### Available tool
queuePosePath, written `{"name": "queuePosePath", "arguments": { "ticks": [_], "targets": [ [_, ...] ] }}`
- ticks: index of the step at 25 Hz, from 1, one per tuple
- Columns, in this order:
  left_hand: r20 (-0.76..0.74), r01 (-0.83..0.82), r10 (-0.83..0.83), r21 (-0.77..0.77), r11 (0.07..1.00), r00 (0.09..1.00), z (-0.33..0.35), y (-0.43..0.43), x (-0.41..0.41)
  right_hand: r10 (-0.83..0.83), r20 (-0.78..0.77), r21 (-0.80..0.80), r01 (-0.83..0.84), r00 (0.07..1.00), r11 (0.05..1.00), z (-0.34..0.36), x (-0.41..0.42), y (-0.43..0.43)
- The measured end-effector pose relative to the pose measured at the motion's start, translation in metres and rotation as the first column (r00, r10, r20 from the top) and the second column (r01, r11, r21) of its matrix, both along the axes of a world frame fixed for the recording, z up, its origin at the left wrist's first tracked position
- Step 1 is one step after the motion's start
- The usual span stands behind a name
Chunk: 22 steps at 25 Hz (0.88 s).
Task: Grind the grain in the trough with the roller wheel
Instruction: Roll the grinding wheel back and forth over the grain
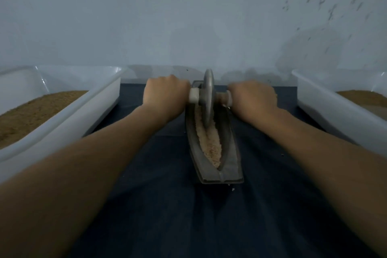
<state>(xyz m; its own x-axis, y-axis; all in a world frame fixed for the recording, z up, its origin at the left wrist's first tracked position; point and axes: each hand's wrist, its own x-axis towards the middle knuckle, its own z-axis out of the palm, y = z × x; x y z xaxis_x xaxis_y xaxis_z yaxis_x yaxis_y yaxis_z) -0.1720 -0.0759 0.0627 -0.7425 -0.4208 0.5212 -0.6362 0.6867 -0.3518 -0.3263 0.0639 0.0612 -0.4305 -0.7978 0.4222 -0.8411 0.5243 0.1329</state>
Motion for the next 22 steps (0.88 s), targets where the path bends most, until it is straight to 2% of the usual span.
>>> {"name": "queuePosePath", "arguments": {
  "ticks": [2, 4, 7, 9, 11, 13, 15, 17, 19, 21, 22],
  "targets": [
    [0.030, -0.022, 0.020, 0.070, 0.997, 0.999, 0.005, -0.008, -0.013, -0.010, 0.060, 0.053, 0.007, 0.998, 0.999, 0.008, -0.007, -0.019],
    [0.009, 0.018, -0.019, 0.052, 0.998, 1.000, -0.002, -0.003, 0.002, 0.045, 0.007, 0.082, -0.045, 0.999, 0.996, 0.007, -0.005, -0.004],
    [-0.081, 0.186, -0.189, -0.046, 0.981, 0.979, -0.019, 0.019, 0.047, 0.182, -0.288, -0.009, -0.193, 0.940, 0.981, -0.007, 0.013, 0.046],
    [-0.107, 0.230, -0.234, -0.043, 0.972, 0.966, -0.019, 0.023, 0.056, 0.203, -0.384, -0.022, -0.228, 0.901, 0.973, 0.000, 0.018, 0.056],
    [-0.063, 0.106, -0.104, 0.036, 0.994, 0.993, -0.026, 0.023, 0.050, 0.147, -0.329, 0.065, -0.133, 0.933, 0.989, 0.000, 0.018, 0.038],
    [-0.047, 0.016, -0.013, 0.081, 0.997, 0.999, -0.015, 0.012, 0.020, 0.078, -0.126, 0.044, -0.073, 0.989, 0.996, 0.008, 0.010, 0.007],
    [0.000, -0.018, 0.018, 0.126, 0.992, 1.000, -0.001, 0.002, -0.001, 0.036, 0.001, 0.036, -0.036, 0.999, 0.999, 0.011, 0.002, -0.011],
    [0.048, 0.015, -0.020, 0.101, 0.995, 0.999, 0.005, 0.004, 0.001, 0.031, 0.007, 0.067, -0.032, 0.999, 0.997, 0.006, -0.003, 0.000],
    [0.003, 0.125, -0.125, 0.000, 0.992, 0.992, -0.004, 0.014, 0.028, 0.135, -0.168, 0.010, -0.136, 0.976, 0.991, -0.006, 0.001, 0.032],
    [-0.072, 0.245, -0.253, -0.111, 0.963, 0.965, -0.013, 0.027, 0.059, 0.183, -0.348, -0.140, -0.245, 0.919, 0.959, -0.013, 0.013, 0.062],
    [-0.099, 0.279, -0.293, -0.135, 0.951, 0.951, -0.014, 0.025, 0.063, 0.194, -0.383, -0.160, -0.271, 0.903, 0.949, -0.014, 0.010, 0.066]
  ]
}}
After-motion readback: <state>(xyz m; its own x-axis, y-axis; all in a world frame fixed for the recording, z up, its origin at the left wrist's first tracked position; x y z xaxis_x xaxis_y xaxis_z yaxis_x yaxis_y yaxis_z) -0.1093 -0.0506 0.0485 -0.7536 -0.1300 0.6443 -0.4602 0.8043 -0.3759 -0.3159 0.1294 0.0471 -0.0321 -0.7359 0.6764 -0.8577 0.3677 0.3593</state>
